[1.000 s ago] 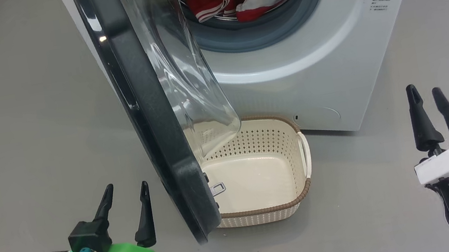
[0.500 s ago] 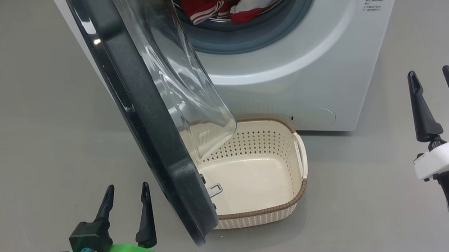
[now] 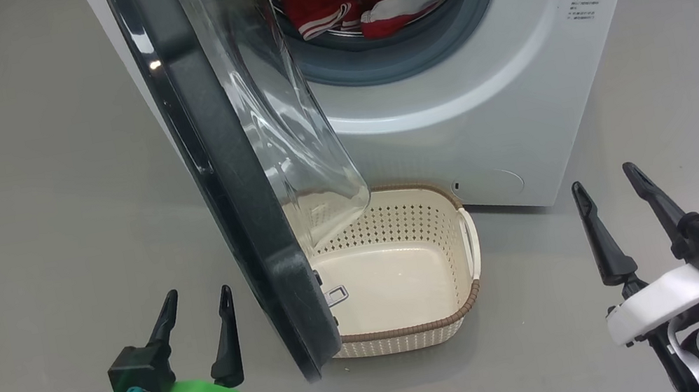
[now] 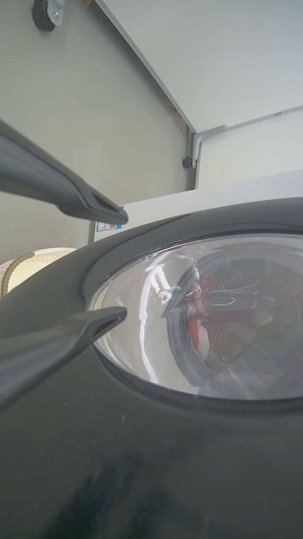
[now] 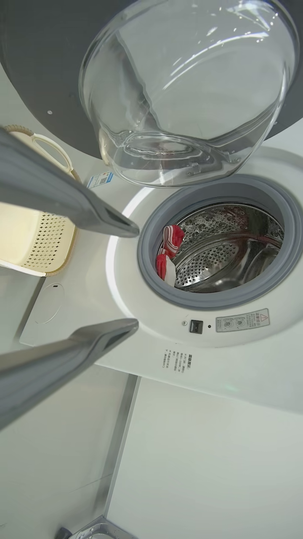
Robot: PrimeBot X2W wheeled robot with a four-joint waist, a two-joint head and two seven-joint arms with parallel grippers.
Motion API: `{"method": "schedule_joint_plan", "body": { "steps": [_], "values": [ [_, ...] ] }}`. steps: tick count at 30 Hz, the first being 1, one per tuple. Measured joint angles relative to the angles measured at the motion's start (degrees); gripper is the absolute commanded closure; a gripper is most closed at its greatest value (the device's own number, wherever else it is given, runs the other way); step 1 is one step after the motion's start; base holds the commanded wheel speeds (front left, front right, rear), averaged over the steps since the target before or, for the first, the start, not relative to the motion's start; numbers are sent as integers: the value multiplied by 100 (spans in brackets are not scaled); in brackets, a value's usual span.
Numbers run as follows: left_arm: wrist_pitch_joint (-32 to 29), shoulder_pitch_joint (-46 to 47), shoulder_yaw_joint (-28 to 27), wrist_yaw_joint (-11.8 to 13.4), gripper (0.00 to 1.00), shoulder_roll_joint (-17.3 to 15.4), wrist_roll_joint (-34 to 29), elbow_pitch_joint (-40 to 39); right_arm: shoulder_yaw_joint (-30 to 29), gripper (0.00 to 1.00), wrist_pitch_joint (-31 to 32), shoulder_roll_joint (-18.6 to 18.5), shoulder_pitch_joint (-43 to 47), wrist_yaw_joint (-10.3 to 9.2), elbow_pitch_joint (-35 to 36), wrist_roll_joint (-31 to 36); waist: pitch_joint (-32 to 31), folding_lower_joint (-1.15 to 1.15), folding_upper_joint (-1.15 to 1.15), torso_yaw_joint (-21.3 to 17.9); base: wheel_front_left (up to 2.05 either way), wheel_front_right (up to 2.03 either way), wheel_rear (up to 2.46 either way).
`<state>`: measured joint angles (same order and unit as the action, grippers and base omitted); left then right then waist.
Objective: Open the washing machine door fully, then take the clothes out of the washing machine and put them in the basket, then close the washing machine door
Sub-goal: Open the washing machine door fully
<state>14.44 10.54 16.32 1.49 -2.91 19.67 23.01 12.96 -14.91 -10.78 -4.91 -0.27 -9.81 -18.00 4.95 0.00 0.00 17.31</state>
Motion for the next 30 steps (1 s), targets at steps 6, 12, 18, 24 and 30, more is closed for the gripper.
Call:
{"method": "schedule_joint_plan", "body": {
  "steps": [6, 12, 18, 24, 30],
  "values": [
    [0, -2, -1, 7, 0, 0, 1, 21, -52, 0, 3, 143, 192, -118, -197, 66, -11, 0, 0, 23, 0, 0, 0],
    [0, -7, -1, 7, 0, 1, 14, 34, -174, 0, 5, 269, 238, -224, -337, 113, -32, 0, 0, 35, 0, 0, 0],
    [0, -13, 0, 7, 0, 1, 18, 48, -277, 0, 5, 352, 286, -240, -403, 164, -51, 0, 0, 38, 0, 0, 0],
    [0, -36, 3, 7, 0, 1, 18, 59, -348, 0, 5, 394, 292, -235, -465, 214, -80, 0, 0, 41, 0, 0, 0],
    [0, -114, 10, 8, 42, 1, 19, 88, -404, 0, 5, 463, 309, -214, -511, 311, -129, 0, 0, 46, 0, 0, 0]
  ]
}}
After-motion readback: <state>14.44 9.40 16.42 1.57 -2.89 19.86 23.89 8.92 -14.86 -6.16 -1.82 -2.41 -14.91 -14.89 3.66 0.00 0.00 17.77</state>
